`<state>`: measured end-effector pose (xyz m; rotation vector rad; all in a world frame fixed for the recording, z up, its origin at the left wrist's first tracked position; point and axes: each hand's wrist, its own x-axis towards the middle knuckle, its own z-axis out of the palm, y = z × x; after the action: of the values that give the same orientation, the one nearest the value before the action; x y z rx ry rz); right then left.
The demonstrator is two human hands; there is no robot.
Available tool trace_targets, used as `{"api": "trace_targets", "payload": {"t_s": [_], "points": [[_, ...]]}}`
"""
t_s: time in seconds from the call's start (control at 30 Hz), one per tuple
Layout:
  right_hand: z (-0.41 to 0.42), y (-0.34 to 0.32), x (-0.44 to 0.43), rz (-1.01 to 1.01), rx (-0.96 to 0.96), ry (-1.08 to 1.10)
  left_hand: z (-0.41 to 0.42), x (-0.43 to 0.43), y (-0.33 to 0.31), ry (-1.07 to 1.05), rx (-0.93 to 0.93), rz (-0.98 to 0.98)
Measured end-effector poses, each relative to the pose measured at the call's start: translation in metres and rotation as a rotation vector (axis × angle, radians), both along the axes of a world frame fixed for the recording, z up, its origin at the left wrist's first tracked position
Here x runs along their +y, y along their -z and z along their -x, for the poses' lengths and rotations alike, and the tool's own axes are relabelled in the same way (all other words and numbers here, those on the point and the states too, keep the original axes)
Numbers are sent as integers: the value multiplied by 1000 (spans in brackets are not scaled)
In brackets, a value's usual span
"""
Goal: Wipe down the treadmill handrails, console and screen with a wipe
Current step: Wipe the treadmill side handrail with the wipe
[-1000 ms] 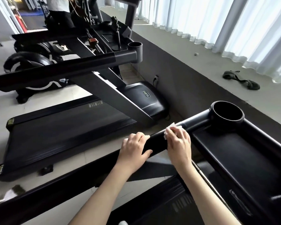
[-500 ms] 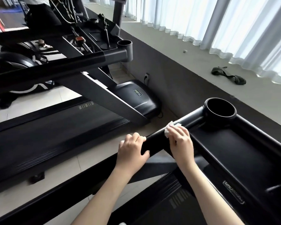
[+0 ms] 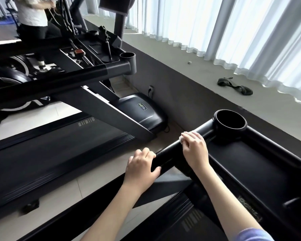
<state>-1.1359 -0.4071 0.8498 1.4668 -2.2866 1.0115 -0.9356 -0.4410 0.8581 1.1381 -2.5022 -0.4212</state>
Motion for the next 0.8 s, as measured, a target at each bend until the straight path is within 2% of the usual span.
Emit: {"api": "trace_targets", "payload": {"t_s": [0.17, 0.33, 0.5, 0.67, 0.8], "points": [[3, 16, 17, -73, 95, -51, 0, -1, 5, 4, 32, 47], [3, 19, 18, 2, -75, 122, 4, -5, 6, 5, 27, 81], [-1, 26, 27, 4, -50, 27, 23, -14, -1, 61, 62, 26], [32, 18, 15, 68, -121, 84, 46, -13, 0, 124, 57, 4], [35, 17, 17, 77, -18, -110, 52, -14, 4, 79, 96, -1]]}}
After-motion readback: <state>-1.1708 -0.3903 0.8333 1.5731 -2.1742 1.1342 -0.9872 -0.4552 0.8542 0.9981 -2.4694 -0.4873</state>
